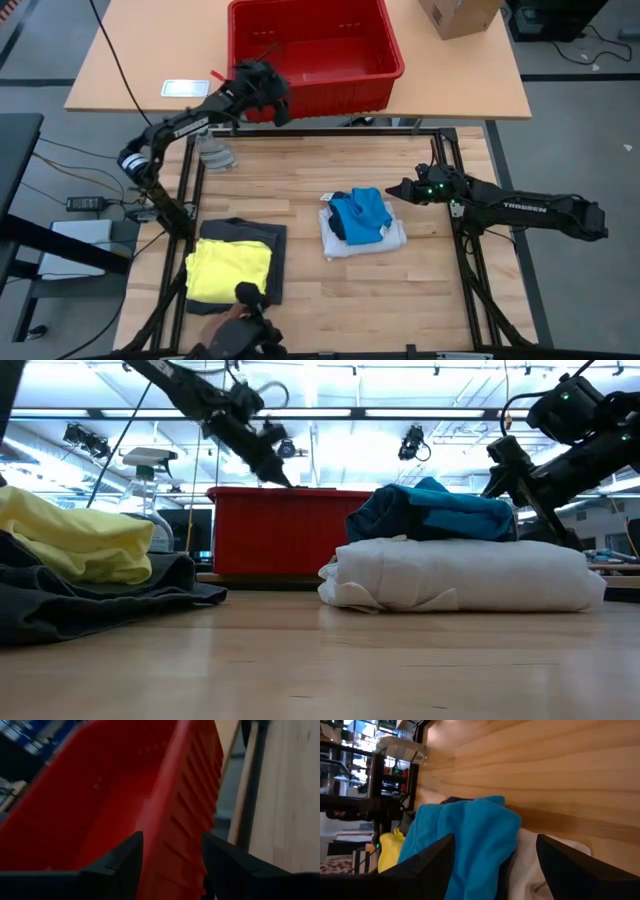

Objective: Fold Laundry from Bin
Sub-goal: Adjust the red laundry bin

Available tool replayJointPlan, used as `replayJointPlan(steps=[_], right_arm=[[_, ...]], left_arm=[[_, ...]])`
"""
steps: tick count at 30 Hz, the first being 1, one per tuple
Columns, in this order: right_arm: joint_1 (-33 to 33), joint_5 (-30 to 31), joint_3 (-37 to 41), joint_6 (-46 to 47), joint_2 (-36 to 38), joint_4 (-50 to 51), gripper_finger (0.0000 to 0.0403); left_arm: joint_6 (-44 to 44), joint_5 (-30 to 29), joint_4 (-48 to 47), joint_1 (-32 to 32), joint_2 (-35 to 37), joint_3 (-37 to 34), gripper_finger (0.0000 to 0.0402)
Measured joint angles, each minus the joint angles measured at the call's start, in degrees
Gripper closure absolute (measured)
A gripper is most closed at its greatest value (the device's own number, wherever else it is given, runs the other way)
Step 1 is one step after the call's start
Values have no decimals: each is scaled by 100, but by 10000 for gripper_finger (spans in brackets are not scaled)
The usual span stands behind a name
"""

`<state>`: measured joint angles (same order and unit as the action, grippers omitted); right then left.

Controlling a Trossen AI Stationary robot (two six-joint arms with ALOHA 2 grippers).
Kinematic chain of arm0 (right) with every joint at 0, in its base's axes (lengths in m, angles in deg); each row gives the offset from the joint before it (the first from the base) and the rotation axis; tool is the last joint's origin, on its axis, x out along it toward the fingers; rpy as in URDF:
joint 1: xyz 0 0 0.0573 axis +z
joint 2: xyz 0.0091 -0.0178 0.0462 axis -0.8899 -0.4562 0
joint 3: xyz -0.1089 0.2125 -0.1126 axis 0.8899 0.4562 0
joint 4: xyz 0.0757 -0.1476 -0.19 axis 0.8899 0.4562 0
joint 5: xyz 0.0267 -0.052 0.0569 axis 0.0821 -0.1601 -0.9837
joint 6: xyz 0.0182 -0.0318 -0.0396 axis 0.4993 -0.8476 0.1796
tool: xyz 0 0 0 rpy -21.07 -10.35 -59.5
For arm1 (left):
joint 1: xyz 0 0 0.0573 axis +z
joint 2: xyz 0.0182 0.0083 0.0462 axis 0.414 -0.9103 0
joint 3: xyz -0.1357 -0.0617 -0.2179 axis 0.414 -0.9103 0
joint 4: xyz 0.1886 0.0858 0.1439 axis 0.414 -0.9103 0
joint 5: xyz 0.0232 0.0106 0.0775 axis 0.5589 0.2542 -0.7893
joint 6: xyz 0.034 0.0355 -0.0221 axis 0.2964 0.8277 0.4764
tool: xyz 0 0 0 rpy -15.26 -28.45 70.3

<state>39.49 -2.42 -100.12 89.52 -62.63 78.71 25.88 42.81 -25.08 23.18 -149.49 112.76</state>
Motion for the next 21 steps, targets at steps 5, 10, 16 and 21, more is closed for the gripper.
replayJointPlan(steps=[5, 10, 16, 21], right_arm=[[0, 9, 0, 45, -6, -12, 121], [0, -158, 0, 42, -6, -11, 121], [2, -312, 0, -32, -6, -8, 121], [2, -535, 0, -53, -6, -8, 121]], left_arm=[[314, -389, 185, 9, -336, 14, 170], [333, -1098, 586, -7, -469, -16, 153], [462, -765, 805, 106, -566, 18, 152], [425, -664, 177, 134, -785, 48, 163]])
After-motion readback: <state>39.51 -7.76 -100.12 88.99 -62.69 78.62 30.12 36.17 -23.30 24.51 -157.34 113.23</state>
